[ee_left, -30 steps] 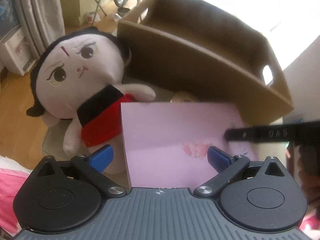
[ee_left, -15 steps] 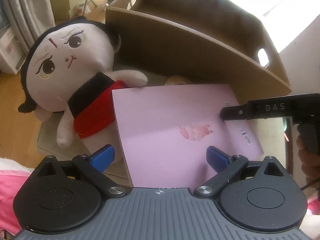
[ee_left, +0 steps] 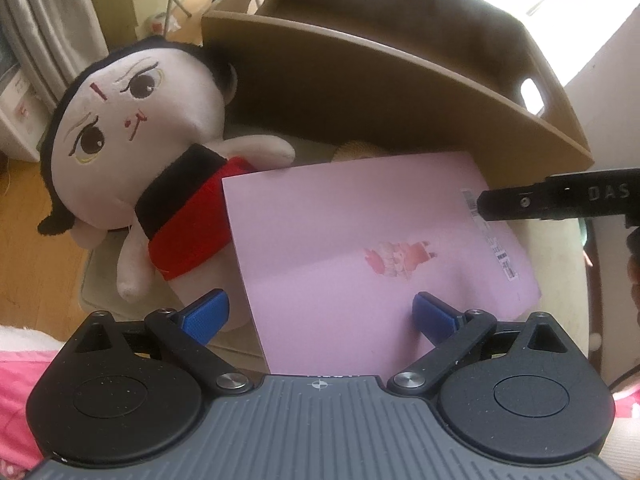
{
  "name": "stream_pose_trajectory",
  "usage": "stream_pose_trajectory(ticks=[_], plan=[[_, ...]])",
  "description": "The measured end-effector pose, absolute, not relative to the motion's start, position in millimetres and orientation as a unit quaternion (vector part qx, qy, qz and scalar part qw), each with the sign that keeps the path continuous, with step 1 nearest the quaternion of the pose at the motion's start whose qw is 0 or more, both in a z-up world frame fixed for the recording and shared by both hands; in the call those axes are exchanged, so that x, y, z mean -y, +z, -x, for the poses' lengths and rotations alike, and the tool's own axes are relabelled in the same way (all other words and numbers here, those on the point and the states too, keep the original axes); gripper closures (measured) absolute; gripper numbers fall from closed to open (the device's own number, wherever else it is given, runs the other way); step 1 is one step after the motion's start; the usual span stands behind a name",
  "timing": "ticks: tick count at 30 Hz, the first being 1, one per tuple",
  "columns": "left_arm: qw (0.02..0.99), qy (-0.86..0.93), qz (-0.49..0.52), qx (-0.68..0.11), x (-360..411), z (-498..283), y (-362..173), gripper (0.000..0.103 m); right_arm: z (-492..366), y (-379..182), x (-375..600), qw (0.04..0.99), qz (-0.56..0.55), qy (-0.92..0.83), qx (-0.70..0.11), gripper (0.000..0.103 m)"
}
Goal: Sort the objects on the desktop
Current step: 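Lift the pink book off the stack with the right gripper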
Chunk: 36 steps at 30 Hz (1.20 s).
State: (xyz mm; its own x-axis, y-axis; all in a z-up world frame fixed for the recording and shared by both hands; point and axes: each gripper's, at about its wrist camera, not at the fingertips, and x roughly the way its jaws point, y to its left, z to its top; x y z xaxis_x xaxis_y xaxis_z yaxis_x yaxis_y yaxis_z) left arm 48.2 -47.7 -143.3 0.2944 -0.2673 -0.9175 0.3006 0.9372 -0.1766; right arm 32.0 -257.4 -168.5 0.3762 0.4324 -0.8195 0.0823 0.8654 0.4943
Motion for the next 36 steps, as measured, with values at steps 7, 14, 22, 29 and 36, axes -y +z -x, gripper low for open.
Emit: stream_pose_trajectory(ticks=[7, 14, 22, 29, 36], plan=[[0.802, -0.169, -0.018, -0.573, 45.5, -49.5, -144.5, 0.002, -30.4, -182.1, 260.5, 0.78, -0.26, 0.121, -0.556, 0.011], [0.808, -0.169, 0.0, -0.564, 43.6, -52.9, -145.7, 0.003, -36.1, -195.6, 257.0, 0.763, -0.278, 0.13, -0.569, 0.016], [0.805, -0.159, 0.01, -0.572, 48.9, -57.5, -146.3, 0.002, -36.3, -206.8, 261.1, 0.748, -0.293, 0.136, -0.579, 0.024], [0.798, -0.169, 0.025, -0.578, 51.2, -58.0, -143.8, 0.002, -37.5, -211.4, 265.2, 0.734, -0.311, 0.149, -0.586, 0.032], [0.798, -0.163, 0.039, -0.579, 46.7, -61.0, -146.2, 0.0, -39.6, -207.4, 263.8, 0.736, -0.302, 0.156, -0.586, 0.039]])
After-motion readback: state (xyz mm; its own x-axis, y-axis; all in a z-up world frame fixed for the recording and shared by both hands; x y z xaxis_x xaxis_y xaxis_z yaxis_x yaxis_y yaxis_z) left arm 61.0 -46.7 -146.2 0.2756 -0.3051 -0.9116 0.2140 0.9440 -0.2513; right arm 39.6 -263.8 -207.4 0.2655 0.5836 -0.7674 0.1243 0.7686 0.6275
